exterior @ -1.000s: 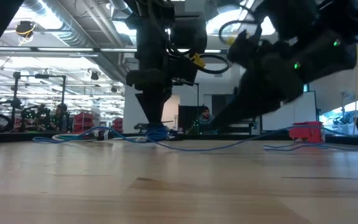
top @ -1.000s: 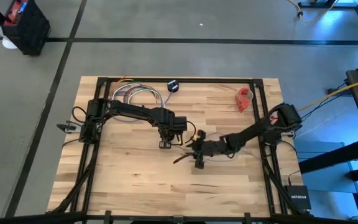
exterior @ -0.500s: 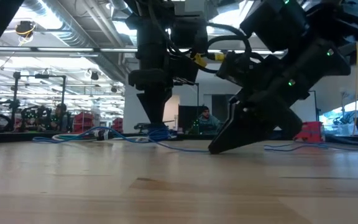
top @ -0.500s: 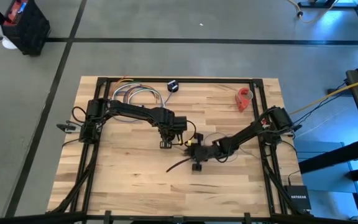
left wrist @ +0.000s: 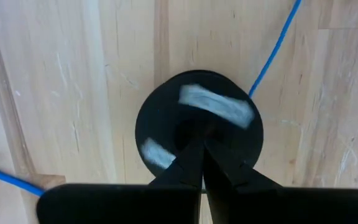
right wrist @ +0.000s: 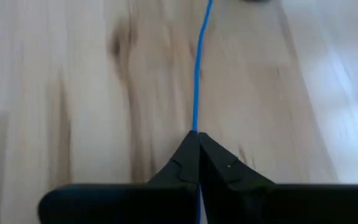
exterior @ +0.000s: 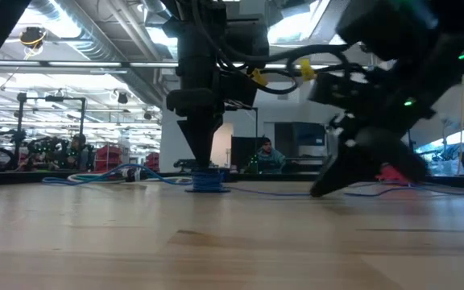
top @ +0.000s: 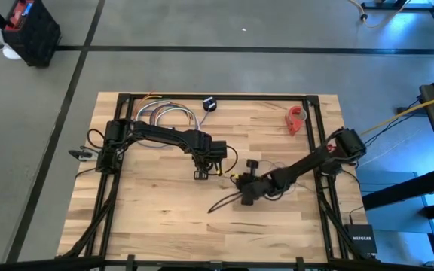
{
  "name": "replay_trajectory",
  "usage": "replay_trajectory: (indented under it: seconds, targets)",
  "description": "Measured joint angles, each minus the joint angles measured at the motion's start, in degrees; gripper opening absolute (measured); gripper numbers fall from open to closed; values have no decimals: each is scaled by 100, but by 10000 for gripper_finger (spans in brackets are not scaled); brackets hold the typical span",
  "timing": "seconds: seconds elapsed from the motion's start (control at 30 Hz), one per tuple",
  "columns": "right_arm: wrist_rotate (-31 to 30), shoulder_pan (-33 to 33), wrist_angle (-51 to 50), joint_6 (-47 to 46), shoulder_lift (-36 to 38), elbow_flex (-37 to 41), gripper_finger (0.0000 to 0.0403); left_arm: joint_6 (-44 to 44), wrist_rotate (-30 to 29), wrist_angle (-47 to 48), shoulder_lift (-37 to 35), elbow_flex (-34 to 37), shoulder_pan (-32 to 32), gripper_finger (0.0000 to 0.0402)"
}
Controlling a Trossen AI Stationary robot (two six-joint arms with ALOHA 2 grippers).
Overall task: Coil cords
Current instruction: Put the spool with the coiled wire on the table
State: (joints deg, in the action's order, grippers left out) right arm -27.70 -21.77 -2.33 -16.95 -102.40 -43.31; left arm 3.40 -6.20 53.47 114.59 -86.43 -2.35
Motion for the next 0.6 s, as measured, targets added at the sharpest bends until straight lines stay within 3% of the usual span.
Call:
replay_trajectory:
  seconds: [0.6]
  targets:
    - [-484,-1837,-3305,-2529,280,-11,1,-66,0,40,-7,-2,0,4]
